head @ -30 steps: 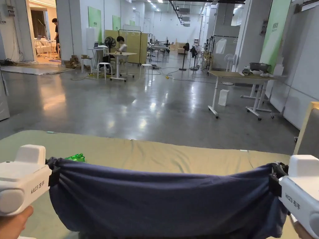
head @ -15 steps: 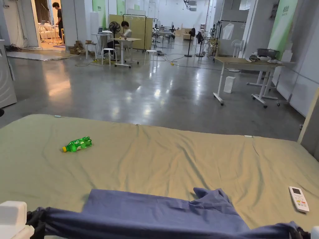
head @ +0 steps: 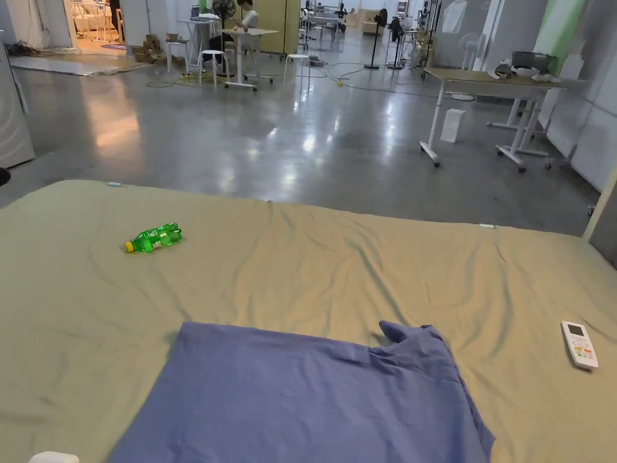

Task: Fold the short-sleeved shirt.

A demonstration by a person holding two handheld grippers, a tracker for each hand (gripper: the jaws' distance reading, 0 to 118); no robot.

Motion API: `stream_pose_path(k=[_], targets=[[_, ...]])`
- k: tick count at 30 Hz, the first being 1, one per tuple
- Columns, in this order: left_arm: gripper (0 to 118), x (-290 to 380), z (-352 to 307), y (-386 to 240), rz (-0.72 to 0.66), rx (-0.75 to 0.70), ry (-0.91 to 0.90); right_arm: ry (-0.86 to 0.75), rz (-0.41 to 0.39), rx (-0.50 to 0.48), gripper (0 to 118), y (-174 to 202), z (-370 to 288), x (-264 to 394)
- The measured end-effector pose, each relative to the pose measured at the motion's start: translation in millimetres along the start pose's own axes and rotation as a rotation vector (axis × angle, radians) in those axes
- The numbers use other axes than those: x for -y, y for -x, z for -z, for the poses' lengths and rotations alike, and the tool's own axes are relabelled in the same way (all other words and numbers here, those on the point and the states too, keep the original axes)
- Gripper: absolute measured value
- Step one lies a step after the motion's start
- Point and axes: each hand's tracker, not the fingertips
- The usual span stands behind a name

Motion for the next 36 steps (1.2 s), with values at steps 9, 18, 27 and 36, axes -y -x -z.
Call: stream_pose_path(k=[9, 18, 27, 36], targets=[[4, 24, 50, 1, 0.029, 0.018, 0.172, 0.119, -0.054, -0.034, 5, 15, 31, 18], [23, 25, 58, 7, 0.022, 0.001, 0.177, 0.129, -0.09, -0.006, 43, 19, 41, 25], [66, -29, 17, -1, -0.055, 0.031, -0.122, -0.215, 0.128, 0.053, 85, -8, 3, -32], [64, -93, -18, -41, -0.06, -0.004, -0.467, -0.57, 0.297, 0.113, 85, 9, -8, -93]])
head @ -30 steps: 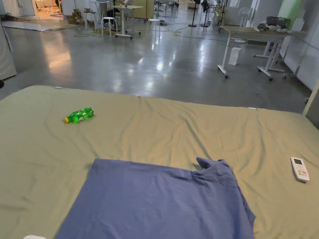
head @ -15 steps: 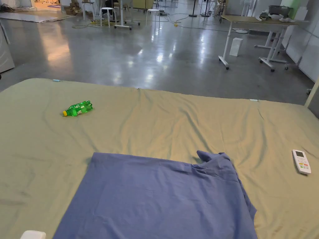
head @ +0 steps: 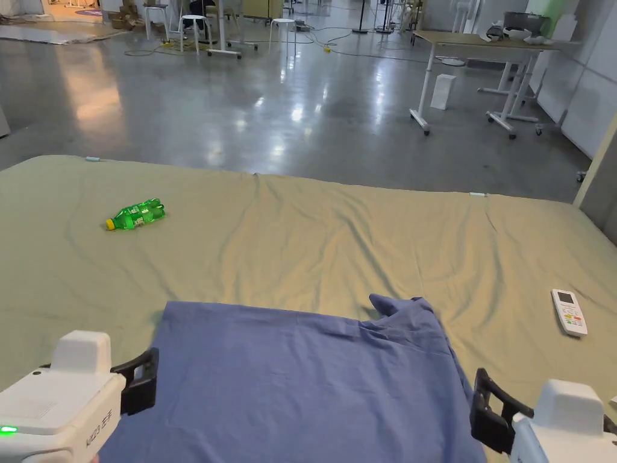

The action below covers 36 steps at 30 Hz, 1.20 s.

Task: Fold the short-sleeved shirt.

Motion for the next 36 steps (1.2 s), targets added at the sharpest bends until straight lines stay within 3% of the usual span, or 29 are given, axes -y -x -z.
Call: stream_pose_path(k=[2, 3, 5, 7, 9, 17, 20, 36], targets=[[56, -14, -8, -15, 0.005, -0.002, -0.043, -0.05, 0.019, -0.004, 72, 7, 1, -7], [42, -18, -11, -20, 0.018, -0.008, -0.074, -0.08, 0.022, -0.008, 54, 14, -3, -16], [17, -25, -13, -28, 0.056, -0.034, -0.117, -0.099, 0.02, -0.003, 29, 21, -2, -22], [11, -29, -17, -34, 0.063, -0.037, -0.129, -0.15, -0.016, -0.015, 17, 27, -2, -32], [5, -32, -18, -33, 0.048, -0.012, -0.156, -0.122, 0.026, -0.045, 1, 29, 0, -33], [0, -35, -22, -26, 0.035, 0.021, -0.135, -0.164, -0.056, -0.075, 0, 43, 8, -36], [0, -29, -26, -16, 0.036, 0.011, -0.103, -0.145, -0.045, -0.09, 0, 47, 7, -35], [2, 72, -40, 58, -0.04, 0.053, 0.488, -0.038, -0.071, -0.128, 0, 57, 18, -13]])
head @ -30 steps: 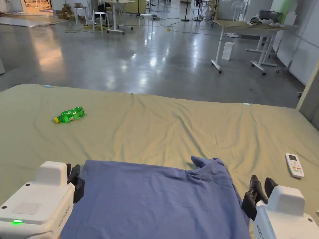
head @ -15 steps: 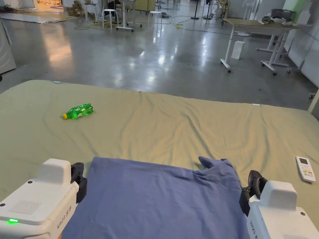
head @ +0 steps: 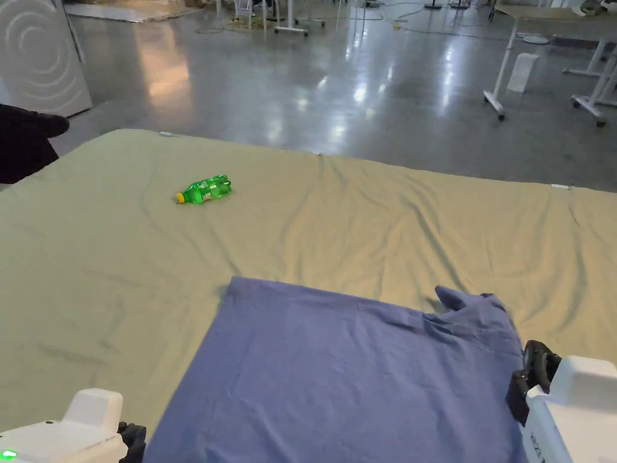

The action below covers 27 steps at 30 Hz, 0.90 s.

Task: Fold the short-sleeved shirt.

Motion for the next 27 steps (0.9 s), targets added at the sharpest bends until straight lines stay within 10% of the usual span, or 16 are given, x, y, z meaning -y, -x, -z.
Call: stream_pose_path(k=[3, 5, 18, 24, 27], targets=[[62, 12, 11, 9, -0.046, 0.008, 0.053, 0.013, -0.006, -0.008, 0, 4, -1, 1], [77, 17, 21, 15, -0.071, -0.011, 0.071, 0.02, -0.008, -0.009, 0, 6, -1, 1], [69, 25, 85, 16, -0.031, -0.059, 0.222, 0.049, -0.012, -0.006, 0, 6, 0, 7], [10, 20, 90, 2, 0.03, 0.009, 0.234, 0.063, -0.001, -0.003, 0, 3, -2, 11], [8, 21, 86, -7, 0.054, -0.017, 0.237, 0.077, 0.014, -0.011, 0, -3, -3, 14]])
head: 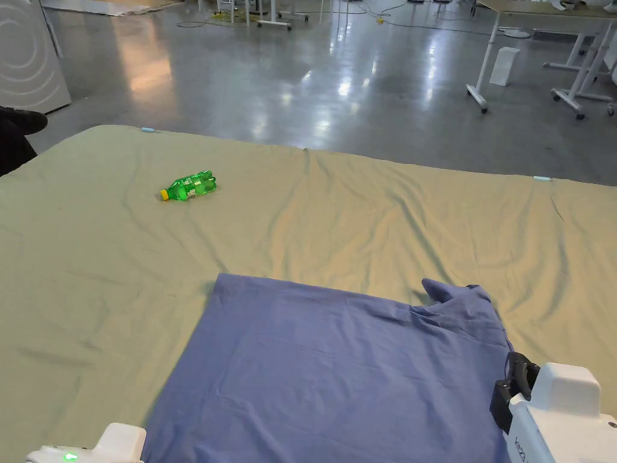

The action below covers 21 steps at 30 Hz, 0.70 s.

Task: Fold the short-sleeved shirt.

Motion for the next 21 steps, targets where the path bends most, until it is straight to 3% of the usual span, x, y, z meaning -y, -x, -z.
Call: stream_pose_path(k=[8, 11, 14, 18, 21], targets=[[7, 6, -15, 22, -0.078, 0.058, -0.033, 0.055, -0.042, -0.009, 0, -34, -19, 0], [7, 7, -10, 31, -0.082, 0.067, -0.044, 0.16, -0.096, -0.012, 0, -47, -27, 7], [7, 8, -13, 31, -0.08, 0.07, -0.054, 0.303, -0.087, 0.003, 3, -62, -33, 24], [7, 9, -21, 21, -0.078, 0.066, -0.057, 0.473, -0.051, 0.02, 46, -78, -38, 55], [7, 10, -20, 17, -0.075, 0.06, -0.052, 0.597, -0.034, 0.018, 53, -88, -34, 90]])
